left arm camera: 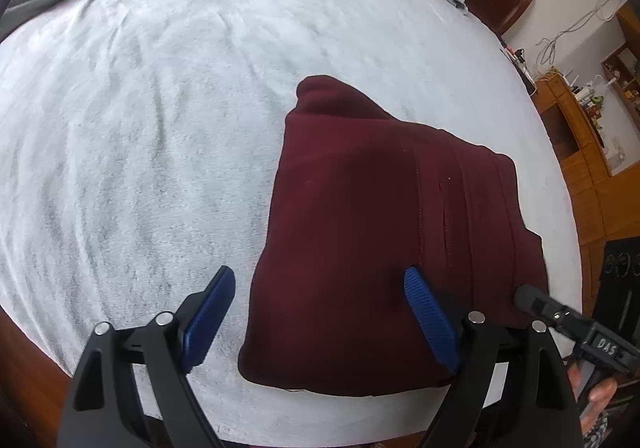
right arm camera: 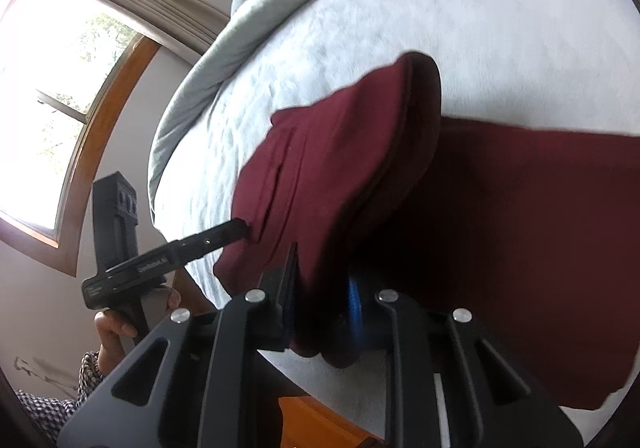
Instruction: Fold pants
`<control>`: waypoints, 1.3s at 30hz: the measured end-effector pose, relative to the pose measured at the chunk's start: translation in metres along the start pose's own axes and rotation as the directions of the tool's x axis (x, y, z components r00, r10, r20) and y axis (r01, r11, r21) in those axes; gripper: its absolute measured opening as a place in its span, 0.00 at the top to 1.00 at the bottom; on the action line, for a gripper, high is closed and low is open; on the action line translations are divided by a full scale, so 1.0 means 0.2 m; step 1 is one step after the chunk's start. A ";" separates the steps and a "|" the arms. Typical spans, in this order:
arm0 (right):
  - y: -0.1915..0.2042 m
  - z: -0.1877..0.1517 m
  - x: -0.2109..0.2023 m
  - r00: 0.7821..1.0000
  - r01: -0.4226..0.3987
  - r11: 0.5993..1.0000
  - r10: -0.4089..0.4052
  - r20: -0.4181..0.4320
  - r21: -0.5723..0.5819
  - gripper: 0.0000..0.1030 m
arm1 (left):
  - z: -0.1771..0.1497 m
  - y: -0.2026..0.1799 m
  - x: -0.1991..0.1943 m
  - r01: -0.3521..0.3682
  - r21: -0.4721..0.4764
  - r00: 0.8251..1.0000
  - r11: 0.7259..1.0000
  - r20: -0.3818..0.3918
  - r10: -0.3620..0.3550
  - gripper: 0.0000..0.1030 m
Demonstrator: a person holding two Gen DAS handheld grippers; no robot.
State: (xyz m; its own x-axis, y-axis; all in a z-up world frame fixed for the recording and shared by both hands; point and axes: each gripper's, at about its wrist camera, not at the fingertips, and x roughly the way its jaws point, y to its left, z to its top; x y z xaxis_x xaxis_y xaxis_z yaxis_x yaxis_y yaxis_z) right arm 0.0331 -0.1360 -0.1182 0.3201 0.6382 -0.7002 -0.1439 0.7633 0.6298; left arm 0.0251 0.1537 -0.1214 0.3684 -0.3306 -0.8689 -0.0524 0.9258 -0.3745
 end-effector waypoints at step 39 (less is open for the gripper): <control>-0.58 -0.03 -0.64 0.975 0.204 0.974 -0.211 0.067 0.099 0.66 | 0.26 -0.49 0.21 0.073 0.138 0.996 0.988 -0.064 -0.065 0.14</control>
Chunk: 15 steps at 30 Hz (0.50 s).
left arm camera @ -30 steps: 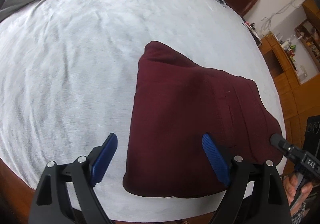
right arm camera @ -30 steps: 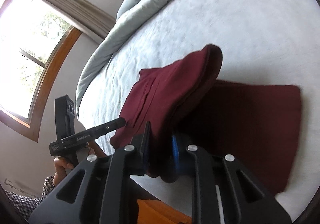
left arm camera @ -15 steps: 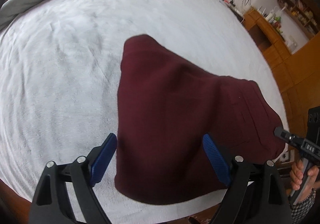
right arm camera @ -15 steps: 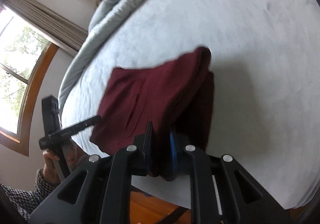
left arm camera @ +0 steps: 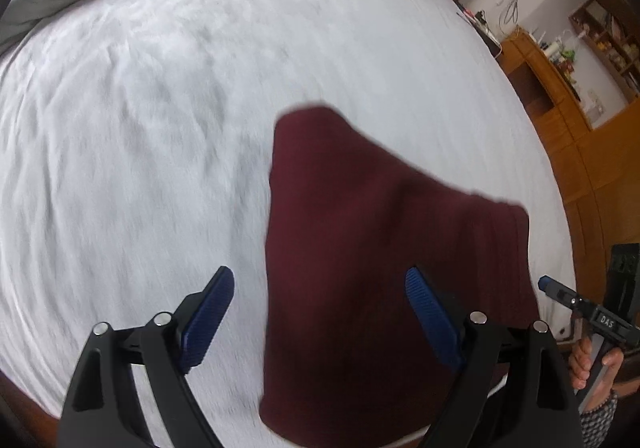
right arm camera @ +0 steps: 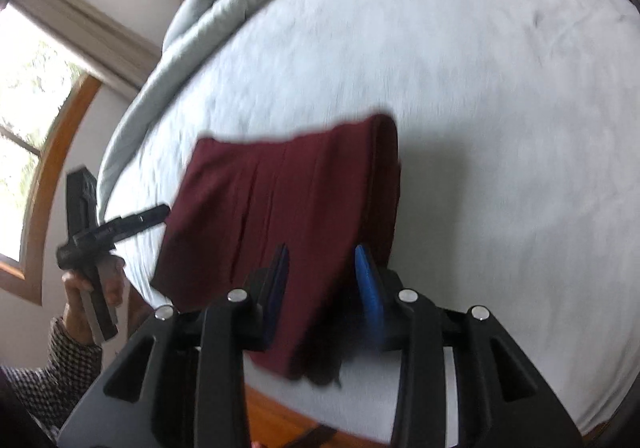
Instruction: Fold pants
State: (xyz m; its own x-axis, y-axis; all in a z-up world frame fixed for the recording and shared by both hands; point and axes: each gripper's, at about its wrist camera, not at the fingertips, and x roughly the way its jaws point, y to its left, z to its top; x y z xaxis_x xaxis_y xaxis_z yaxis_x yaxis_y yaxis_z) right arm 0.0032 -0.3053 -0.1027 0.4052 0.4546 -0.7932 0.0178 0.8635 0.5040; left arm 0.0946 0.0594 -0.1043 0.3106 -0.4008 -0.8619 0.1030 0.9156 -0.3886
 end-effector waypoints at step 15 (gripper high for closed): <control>-0.10 0.38 0.30 0.999 -0.049 0.999 0.049 -0.007 0.021 0.91 | 0.30 0.04 0.37 0.041 -0.063 0.995 0.997 -0.092 -0.047 0.39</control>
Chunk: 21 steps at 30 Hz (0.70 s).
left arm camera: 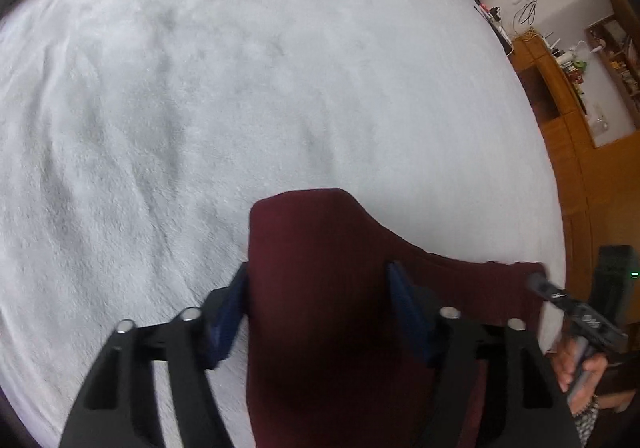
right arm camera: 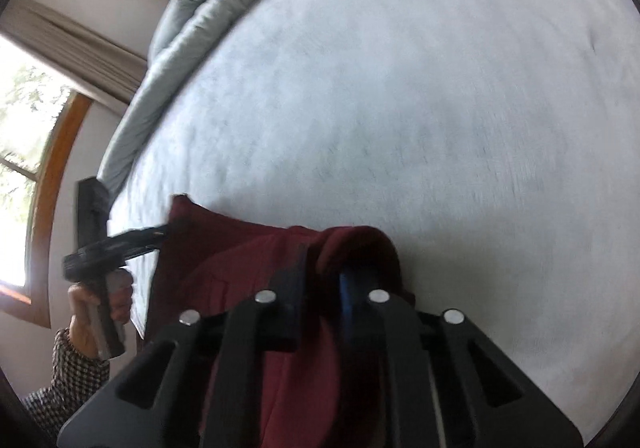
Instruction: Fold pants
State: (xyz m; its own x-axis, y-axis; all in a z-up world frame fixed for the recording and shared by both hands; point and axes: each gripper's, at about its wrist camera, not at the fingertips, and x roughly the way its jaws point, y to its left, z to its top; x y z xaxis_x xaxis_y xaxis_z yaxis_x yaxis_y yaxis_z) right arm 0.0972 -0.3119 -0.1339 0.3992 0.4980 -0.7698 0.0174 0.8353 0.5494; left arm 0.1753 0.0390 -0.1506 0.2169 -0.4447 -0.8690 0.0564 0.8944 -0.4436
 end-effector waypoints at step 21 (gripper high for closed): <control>0.00 -0.45 -0.31 1.000 -0.028 0.999 0.027 0.013 0.045 0.72 | -0.43 0.02 -0.28 -0.019 0.013 0.999 1.000 0.046 0.019 0.22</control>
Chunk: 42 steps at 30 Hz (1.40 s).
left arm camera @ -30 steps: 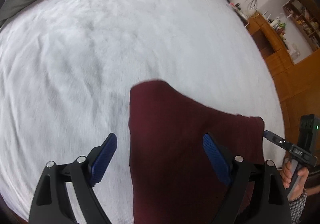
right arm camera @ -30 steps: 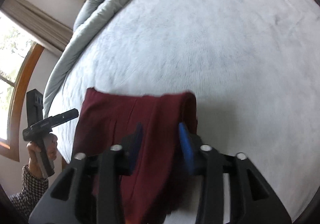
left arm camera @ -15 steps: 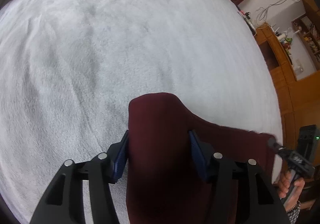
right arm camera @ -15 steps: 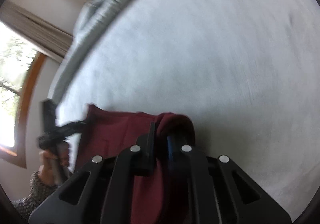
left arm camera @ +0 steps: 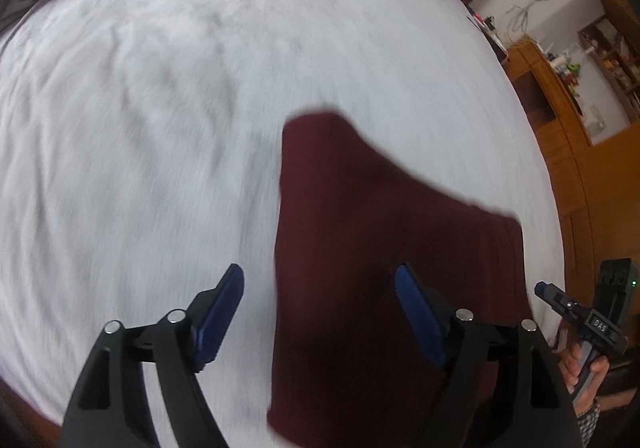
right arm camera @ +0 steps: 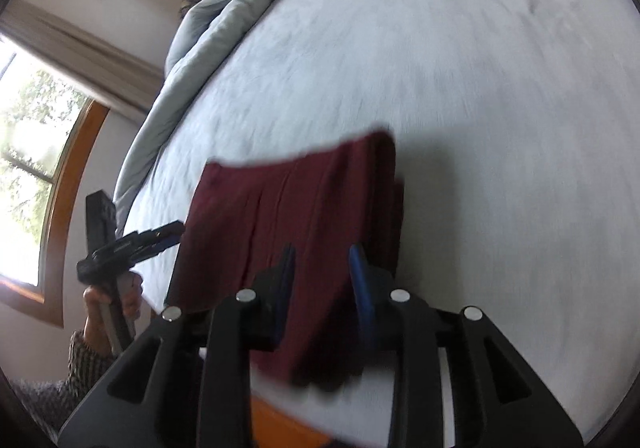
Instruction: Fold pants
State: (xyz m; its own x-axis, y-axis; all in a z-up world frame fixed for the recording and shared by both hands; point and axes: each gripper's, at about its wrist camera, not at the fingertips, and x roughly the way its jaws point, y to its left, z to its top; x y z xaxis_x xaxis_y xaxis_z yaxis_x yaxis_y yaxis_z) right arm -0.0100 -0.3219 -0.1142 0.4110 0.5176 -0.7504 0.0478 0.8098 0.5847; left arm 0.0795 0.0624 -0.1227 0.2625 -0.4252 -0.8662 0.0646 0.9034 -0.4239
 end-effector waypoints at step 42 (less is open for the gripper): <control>-0.04 -0.32 0.09 0.995 0.041 0.999 -0.039 -0.096 0.011 0.87 | -0.18 -0.07 0.19 0.193 -0.126 0.978 0.973 -0.059 -0.202 0.44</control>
State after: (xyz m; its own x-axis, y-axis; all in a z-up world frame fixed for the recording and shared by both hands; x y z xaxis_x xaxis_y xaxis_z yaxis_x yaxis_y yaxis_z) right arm -0.0615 -0.3013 -0.1519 0.3192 0.5097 -0.7990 0.0748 0.8269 0.5573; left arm 0.0546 0.0307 -0.1593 0.1868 -0.6011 -0.7771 -0.0074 0.7901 -0.6129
